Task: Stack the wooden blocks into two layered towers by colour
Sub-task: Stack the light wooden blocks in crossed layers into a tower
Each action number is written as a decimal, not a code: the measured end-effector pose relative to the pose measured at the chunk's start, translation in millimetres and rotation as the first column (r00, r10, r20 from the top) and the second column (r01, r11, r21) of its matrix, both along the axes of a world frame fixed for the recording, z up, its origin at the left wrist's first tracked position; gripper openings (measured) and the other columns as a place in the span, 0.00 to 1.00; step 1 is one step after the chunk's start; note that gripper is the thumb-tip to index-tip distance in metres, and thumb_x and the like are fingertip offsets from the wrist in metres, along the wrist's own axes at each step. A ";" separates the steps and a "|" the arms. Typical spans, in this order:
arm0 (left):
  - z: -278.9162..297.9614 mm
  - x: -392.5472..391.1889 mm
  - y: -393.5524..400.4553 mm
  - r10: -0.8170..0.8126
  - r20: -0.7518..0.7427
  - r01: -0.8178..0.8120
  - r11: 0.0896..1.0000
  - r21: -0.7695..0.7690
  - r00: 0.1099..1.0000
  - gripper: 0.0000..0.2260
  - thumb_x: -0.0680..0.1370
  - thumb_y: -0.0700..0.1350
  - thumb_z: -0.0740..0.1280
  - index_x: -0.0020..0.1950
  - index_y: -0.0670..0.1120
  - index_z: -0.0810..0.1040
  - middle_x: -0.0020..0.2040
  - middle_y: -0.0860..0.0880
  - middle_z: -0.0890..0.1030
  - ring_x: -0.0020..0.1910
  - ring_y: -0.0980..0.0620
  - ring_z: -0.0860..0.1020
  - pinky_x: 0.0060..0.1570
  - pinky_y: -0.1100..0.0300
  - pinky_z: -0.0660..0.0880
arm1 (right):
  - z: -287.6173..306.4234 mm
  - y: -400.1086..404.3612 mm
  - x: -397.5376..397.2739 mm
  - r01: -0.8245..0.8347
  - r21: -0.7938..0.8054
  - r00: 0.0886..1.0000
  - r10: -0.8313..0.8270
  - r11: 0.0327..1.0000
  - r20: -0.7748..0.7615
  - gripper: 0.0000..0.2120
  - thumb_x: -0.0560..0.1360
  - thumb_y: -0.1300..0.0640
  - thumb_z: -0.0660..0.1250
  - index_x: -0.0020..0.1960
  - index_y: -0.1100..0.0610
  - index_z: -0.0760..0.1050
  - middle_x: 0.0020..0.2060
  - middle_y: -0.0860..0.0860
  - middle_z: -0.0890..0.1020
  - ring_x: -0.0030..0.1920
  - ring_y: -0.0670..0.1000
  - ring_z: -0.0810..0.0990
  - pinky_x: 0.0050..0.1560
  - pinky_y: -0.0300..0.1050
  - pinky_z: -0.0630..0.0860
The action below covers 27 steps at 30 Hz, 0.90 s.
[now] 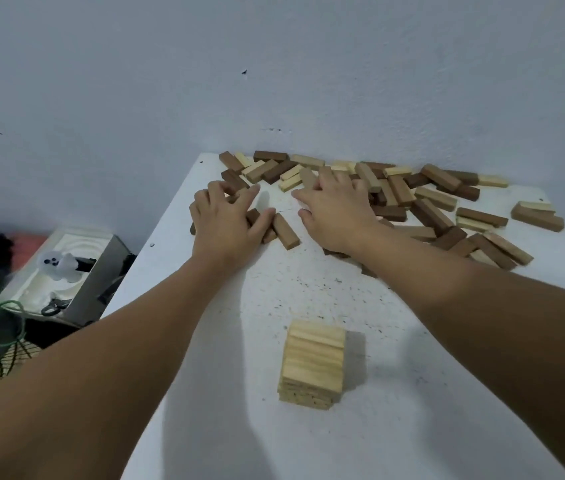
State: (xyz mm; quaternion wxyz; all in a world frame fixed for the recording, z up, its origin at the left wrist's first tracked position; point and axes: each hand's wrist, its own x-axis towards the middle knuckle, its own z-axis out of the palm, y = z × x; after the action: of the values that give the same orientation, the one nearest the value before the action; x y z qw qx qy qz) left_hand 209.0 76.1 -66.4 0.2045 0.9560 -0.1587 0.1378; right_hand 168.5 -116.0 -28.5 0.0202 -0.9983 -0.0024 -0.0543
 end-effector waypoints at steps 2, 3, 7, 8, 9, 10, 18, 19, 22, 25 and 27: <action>-5.4 4.1 -2.0 0.004 0.028 -0.004 1.000 0.016 1.000 0.21 0.82 0.64 0.60 0.71 0.59 0.78 0.66 0.45 0.69 0.67 0.42 0.63 0.70 0.45 0.59 | -2.6 0.7 18.6 0.027 -0.068 1.000 -0.027 0.997 -0.006 0.16 0.84 0.50 0.58 0.70 0.47 0.73 0.68 0.55 0.68 0.68 0.59 0.64 0.67 0.60 0.62; -7.5 5.5 -2.0 -0.002 0.044 0.001 0.999 0.032 0.999 0.20 0.82 0.63 0.60 0.70 0.59 0.79 0.66 0.45 0.69 0.67 0.42 0.64 0.69 0.45 0.59 | -4.8 2.3 26.1 0.044 -0.090 0.999 -0.045 0.995 -0.006 0.17 0.83 0.51 0.58 0.70 0.48 0.73 0.69 0.56 0.67 0.68 0.60 0.64 0.66 0.60 0.62; -9.8 8.3 -1.8 -0.007 0.070 0.000 0.996 0.089 0.998 0.20 0.82 0.64 0.57 0.67 0.59 0.80 0.66 0.45 0.69 0.66 0.42 0.65 0.69 0.44 0.61 | -12.2 12.1 45.0 0.099 -0.093 0.994 -0.102 0.991 -0.026 0.18 0.81 0.52 0.58 0.70 0.51 0.70 0.69 0.59 0.64 0.66 0.61 0.64 0.63 0.59 0.62; -10.0 7.8 -2.4 -0.001 0.076 -0.006 0.996 0.092 0.997 0.21 0.82 0.64 0.57 0.67 0.58 0.80 0.65 0.45 0.69 0.66 0.42 0.65 0.69 0.44 0.61 | -12.2 13.1 45.8 0.094 -0.085 0.996 -0.094 0.992 0.000 0.17 0.80 0.52 0.59 0.68 0.51 0.72 0.68 0.58 0.65 0.65 0.60 0.64 0.62 0.58 0.62; -10.2 7.4 -2.5 0.008 0.080 -0.015 0.996 0.092 0.997 0.22 0.81 0.64 0.57 0.68 0.57 0.80 0.65 0.45 0.70 0.66 0.42 0.65 0.69 0.44 0.61 | -12.3 13.2 45.7 0.075 -0.084 0.997 -0.072 0.994 0.043 0.15 0.79 0.54 0.60 0.65 0.52 0.74 0.67 0.57 0.66 0.64 0.60 0.65 0.61 0.57 0.62; -10.7 7.7 -2.3 0.019 0.081 -0.026 0.995 0.092 0.997 0.23 0.81 0.64 0.57 0.69 0.56 0.80 0.65 0.44 0.70 0.65 0.41 0.65 0.69 0.44 0.61 | -12.6 12.7 44.7 0.045 -0.085 0.995 -0.038 0.995 0.089 0.13 0.78 0.55 0.62 0.62 0.52 0.75 0.66 0.57 0.67 0.63 0.60 0.66 0.59 0.56 0.62; 3.7 9.4 -5.6 0.079 0.010 -0.079 0.996 -0.047 0.997 0.20 0.85 0.61 0.56 0.75 0.59 0.74 0.62 0.48 0.70 0.64 0.45 0.64 0.69 0.50 0.56 | -6.7 6.3 55.5 -0.009 -0.069 1.000 0.011 0.998 0.027 0.13 0.78 0.50 0.61 0.60 0.51 0.75 0.63 0.55 0.66 0.60 0.60 0.65 0.59 0.57 0.62; 8.5 14.9 -7.7 0.096 0.010 -0.096 0.994 -0.053 0.995 0.19 0.86 0.59 0.55 0.74 0.59 0.75 0.60 0.48 0.71 0.63 0.44 0.64 0.67 0.49 0.57 | -5.6 4.9 56.9 -0.041 -0.095 0.999 0.044 0.995 0.027 0.11 0.78 0.52 0.62 0.58 0.51 0.76 0.62 0.54 0.66 0.60 0.59 0.65 0.59 0.57 0.61; 22.3 45.6 -18.6 0.157 -0.028 -0.154 0.983 0.098 0.987 0.17 0.86 0.54 0.56 0.71 0.58 0.77 0.61 0.45 0.73 0.63 0.39 0.66 0.64 0.46 0.60 | -2.5 -1.2 60.0 -0.106 -0.153 0.992 0.114 0.983 0.051 0.09 0.80 0.51 0.64 0.59 0.49 0.79 0.62 0.53 0.67 0.62 0.59 0.65 0.60 0.57 0.61; 29.0 75.2 -25.7 0.237 -0.128 -0.201 0.948 0.245 0.963 0.17 0.85 0.52 0.57 0.72 0.54 0.76 0.64 0.43 0.72 0.64 0.37 0.66 0.62 0.46 0.62 | 1.2 -7.7 63.2 -0.123 -0.137 0.992 0.126 0.983 0.011 0.14 0.81 0.42 0.64 0.62 0.46 0.79 0.64 0.52 0.69 0.65 0.58 0.65 0.63 0.58 0.60; 31.2 85.1 -27.4 0.235 -0.156 -0.185 0.941 0.282 0.959 0.17 0.84 0.51 0.58 0.72 0.54 0.77 0.64 0.44 0.71 0.65 0.38 0.66 0.62 0.47 0.62 | 0.8 -9.6 64.2 -0.139 -0.132 0.990 0.142 0.982 0.018 0.14 0.81 0.40 0.63 0.62 0.46 0.79 0.63 0.50 0.71 0.64 0.57 0.65 0.62 0.58 0.59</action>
State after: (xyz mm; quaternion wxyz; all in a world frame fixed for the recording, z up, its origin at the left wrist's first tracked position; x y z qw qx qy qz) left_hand 294.0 48.7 -35.2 0.0729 0.9949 -0.0525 0.0458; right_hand 232.7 -125.6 -27.7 -0.0413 -0.9940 -0.0767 -0.0661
